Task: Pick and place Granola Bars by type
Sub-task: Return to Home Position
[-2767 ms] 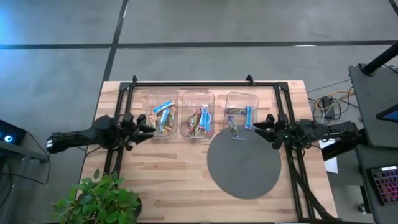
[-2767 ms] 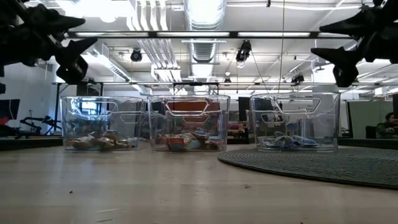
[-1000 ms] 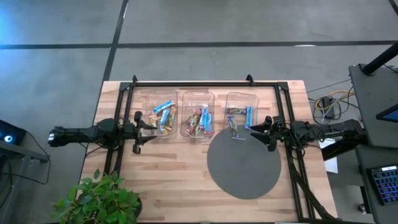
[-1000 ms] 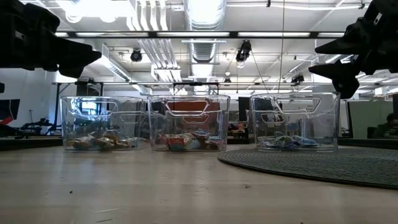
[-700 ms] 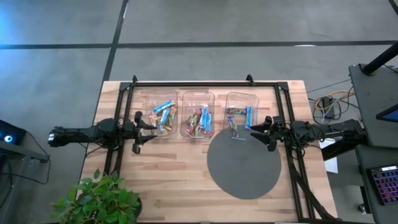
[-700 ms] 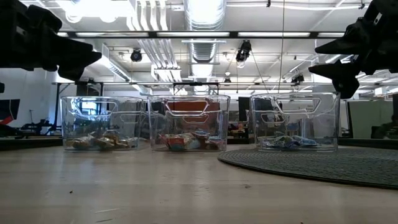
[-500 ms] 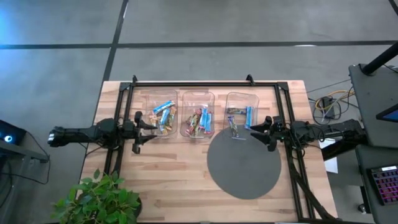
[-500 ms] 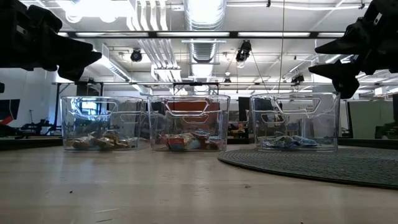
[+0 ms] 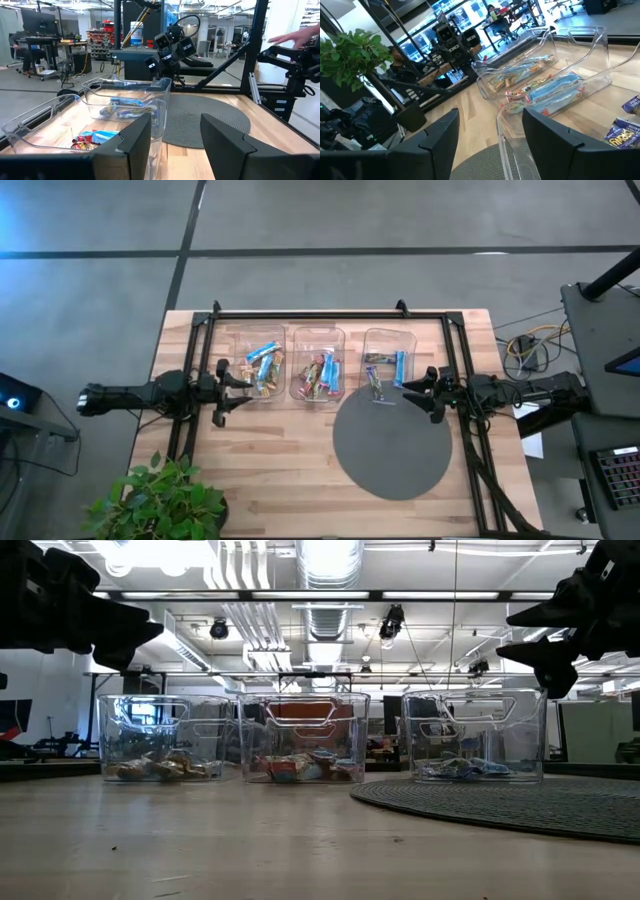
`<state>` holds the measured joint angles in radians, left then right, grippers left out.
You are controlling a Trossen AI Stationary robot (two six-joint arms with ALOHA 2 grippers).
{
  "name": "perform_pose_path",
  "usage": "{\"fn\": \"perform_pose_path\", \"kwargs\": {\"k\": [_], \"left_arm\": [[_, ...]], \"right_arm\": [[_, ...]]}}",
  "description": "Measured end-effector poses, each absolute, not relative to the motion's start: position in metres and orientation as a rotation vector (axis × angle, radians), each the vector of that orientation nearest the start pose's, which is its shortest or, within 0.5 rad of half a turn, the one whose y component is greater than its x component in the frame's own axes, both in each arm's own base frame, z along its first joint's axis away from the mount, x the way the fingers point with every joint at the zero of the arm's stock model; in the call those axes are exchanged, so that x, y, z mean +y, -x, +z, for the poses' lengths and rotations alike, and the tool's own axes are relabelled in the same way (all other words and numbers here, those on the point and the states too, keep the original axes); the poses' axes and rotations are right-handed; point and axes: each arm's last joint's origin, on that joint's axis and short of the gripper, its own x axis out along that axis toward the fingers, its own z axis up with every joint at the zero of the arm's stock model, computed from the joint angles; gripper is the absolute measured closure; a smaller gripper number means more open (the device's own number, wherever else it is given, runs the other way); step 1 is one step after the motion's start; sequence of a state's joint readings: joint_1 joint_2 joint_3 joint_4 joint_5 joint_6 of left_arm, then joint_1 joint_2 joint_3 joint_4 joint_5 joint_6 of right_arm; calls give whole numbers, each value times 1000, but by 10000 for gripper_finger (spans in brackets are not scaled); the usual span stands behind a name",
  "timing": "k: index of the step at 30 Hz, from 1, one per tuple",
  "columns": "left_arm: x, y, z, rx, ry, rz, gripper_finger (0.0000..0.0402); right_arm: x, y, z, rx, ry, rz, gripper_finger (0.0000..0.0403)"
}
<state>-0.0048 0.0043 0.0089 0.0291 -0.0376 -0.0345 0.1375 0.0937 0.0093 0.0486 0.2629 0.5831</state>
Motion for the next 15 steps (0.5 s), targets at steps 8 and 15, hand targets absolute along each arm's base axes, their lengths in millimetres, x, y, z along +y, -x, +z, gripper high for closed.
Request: {"fn": "perform_pose_path", "kwargs": {"k": [8, 15], "left_arm": [[1, -97, 169, -39, 35, 32, 246], [1, -97, 170, -40, 35, 31, 246]], "right_arm": [[6, -102, 164, -5, -576, -132, 195], [9, -97, 171, -52, -427, 3, 195]]}}
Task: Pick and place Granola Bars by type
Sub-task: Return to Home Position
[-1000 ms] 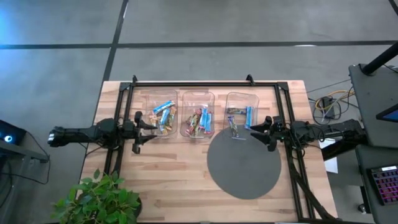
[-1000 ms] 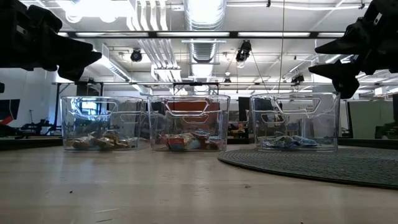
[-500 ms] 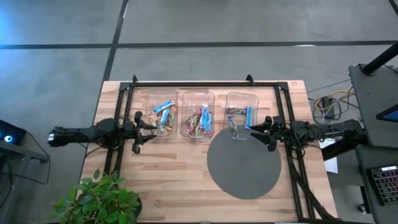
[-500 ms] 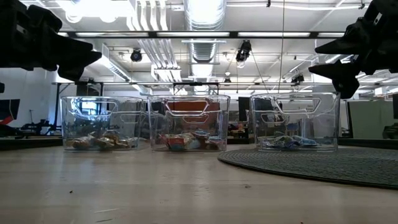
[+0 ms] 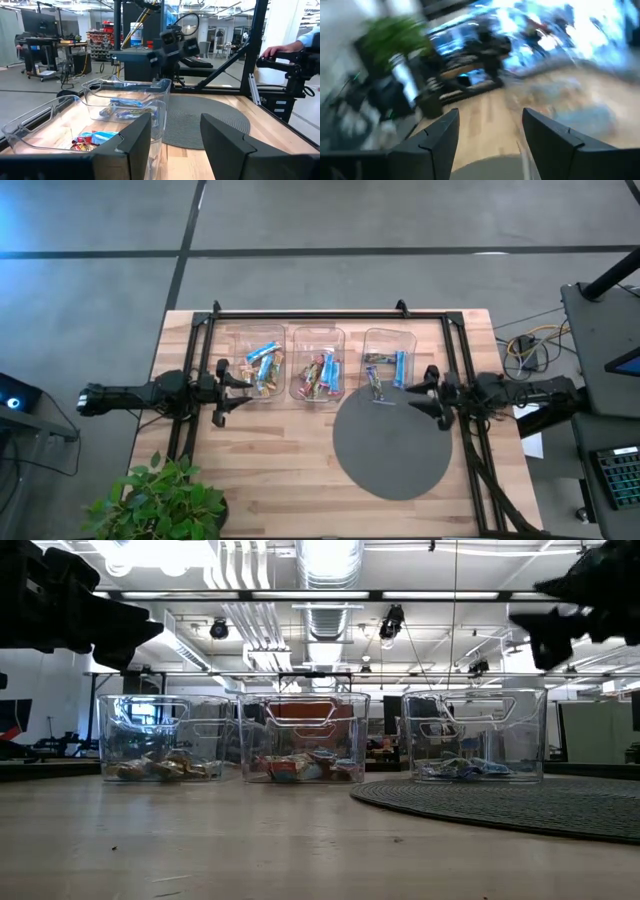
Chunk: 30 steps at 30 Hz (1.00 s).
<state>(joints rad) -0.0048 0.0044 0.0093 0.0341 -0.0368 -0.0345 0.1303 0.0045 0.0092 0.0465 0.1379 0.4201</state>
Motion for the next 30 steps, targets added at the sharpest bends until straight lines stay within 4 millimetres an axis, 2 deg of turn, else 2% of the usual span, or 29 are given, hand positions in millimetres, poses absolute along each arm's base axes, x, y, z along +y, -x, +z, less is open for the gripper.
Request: {"fn": "perform_pose_path", "kwargs": {"k": [3, 5, 12, 16, 22, 30], "left_arm": [[1, -97, 169, -36, 35, 31, 246], [1, -98, 169, -30, 35, 31, 246], [1, -98, 168, -21, 35, 34, 246], [1, -98, 168, -19, 35, 34, 246], [1, -98, 168, -14, 35, 35, 246], [1, -98, 168, -14, 35, 36, 246]], "right_arm": [[12, -96, 175, -82, -136, 175, 195], [12, -96, 174, -78, -17, 236, 195], [6, -97, 170, -37, -5, 148, 195], [6, -97, 170, -39, 52, 145, 195], [6, -97, 170, -35, -7, 145, 195], [6, -97, 169, -37, 22, 145, 195]]}}
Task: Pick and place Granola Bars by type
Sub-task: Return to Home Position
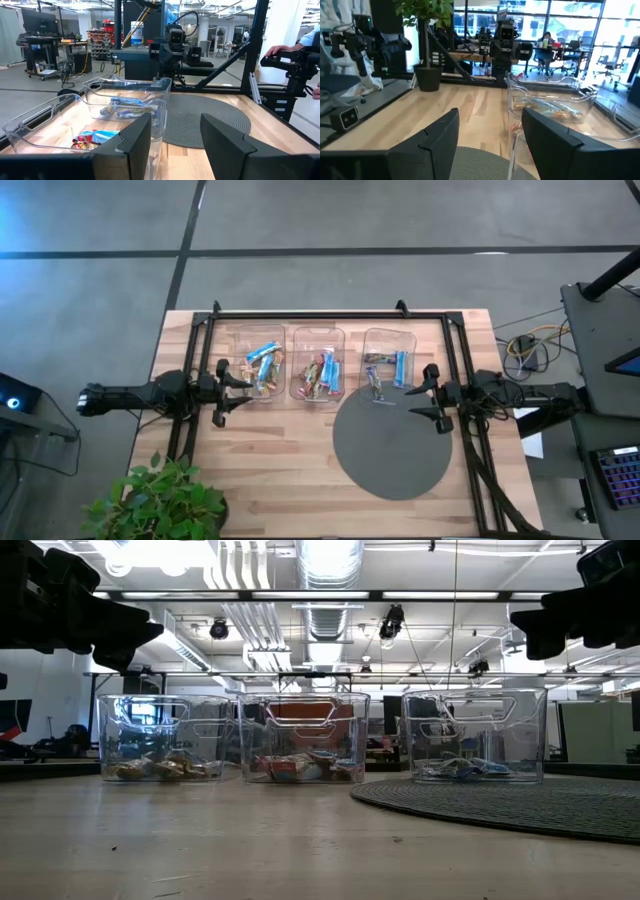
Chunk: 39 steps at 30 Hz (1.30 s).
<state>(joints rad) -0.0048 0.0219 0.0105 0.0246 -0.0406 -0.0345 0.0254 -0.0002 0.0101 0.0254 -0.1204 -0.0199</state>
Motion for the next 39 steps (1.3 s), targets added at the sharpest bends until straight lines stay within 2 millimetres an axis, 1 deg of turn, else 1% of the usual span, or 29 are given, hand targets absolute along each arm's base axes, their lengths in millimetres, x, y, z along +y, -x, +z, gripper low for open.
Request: {"fn": "perform_pose_path", "kwargs": {"k": [6, 39], "left_arm": [[1, -98, 168, -13, 35, 36, 246], [1, -98, 168, -11, 35, 37, 246]], "right_arm": [[6, -97, 169, -32, -47, 146, 195], [6, -97, 169, -30, -49, 147, 195]]}}
